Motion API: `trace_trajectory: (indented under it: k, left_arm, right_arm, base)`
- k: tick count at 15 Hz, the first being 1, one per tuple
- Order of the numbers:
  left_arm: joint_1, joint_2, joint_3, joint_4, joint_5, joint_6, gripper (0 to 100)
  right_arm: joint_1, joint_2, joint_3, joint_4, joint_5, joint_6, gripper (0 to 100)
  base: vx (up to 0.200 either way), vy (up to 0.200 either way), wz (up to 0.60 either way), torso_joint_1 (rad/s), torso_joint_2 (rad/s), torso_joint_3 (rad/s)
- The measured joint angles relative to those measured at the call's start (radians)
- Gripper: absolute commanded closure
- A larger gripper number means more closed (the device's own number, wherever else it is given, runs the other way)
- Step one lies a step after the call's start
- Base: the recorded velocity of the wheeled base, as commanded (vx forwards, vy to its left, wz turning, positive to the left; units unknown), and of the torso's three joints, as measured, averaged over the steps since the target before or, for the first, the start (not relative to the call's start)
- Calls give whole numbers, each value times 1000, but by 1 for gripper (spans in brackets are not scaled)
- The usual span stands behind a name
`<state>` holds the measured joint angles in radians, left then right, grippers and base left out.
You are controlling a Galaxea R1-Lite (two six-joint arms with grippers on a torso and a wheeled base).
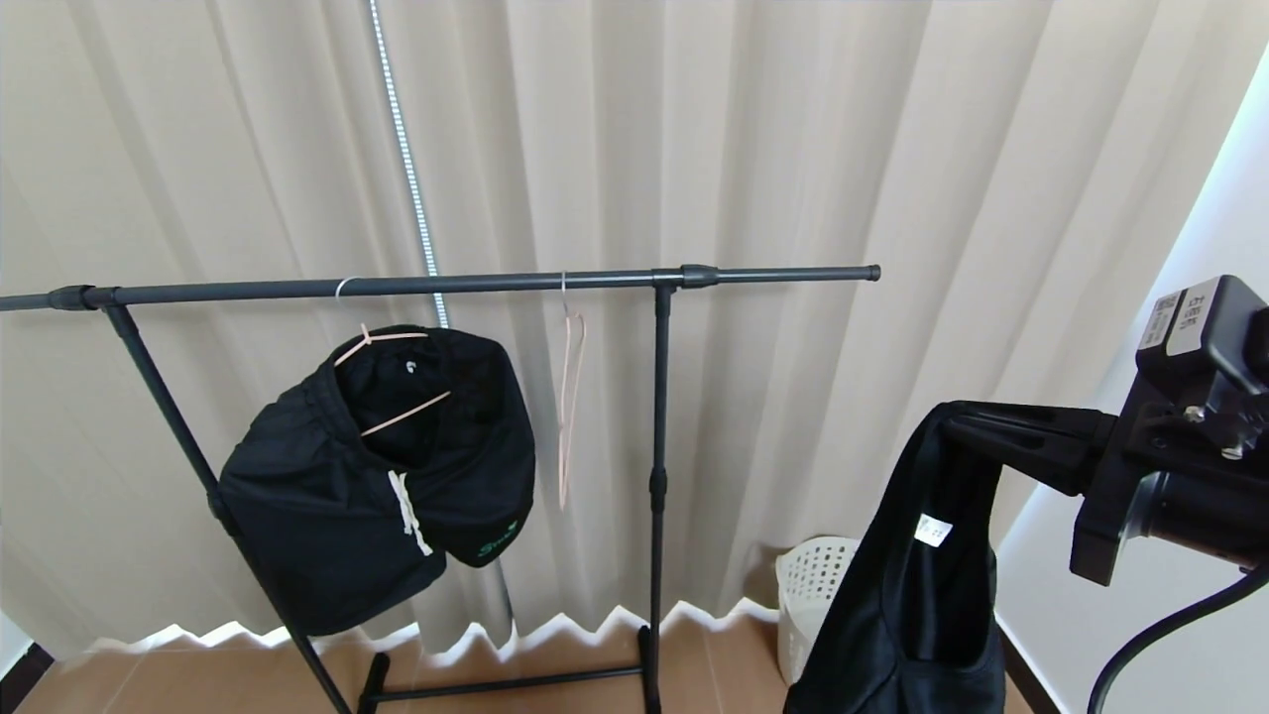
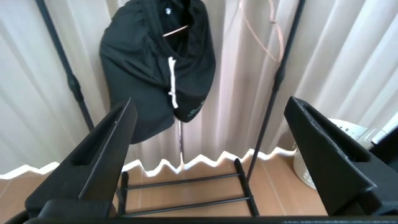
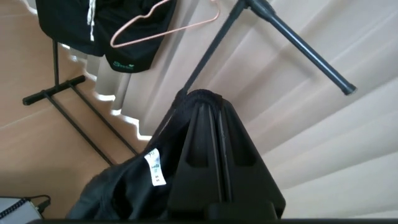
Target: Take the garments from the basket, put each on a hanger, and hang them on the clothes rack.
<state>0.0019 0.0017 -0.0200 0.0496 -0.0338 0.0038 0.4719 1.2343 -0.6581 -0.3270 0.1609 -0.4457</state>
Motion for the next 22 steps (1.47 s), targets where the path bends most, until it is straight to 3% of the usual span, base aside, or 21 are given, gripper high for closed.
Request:
trace_trajectory:
  k: [9,18,20,22]
  left_arm:
    - [0,0,0,0,0,1,0]
    - [0,13,-2,7,-7,25,0]
    - [-2,86,-6,9,-13,31,0]
    - [-17,237,-35,8,-50,32,0]
  right_arm:
    - [0,2,3,0,0,0,100]
    - [1,7,8,0,28,-8,100]
    - [8,17,7,-1,14,-8,100]
    - [24,44,-13,-2,-63,3,100]
  base:
    - [-200,0,0,6,3,2]
    - [0,22,0,0,0,0]
    - [0,0,0,0,0,0]
    - [0,0,0,0,0,0]
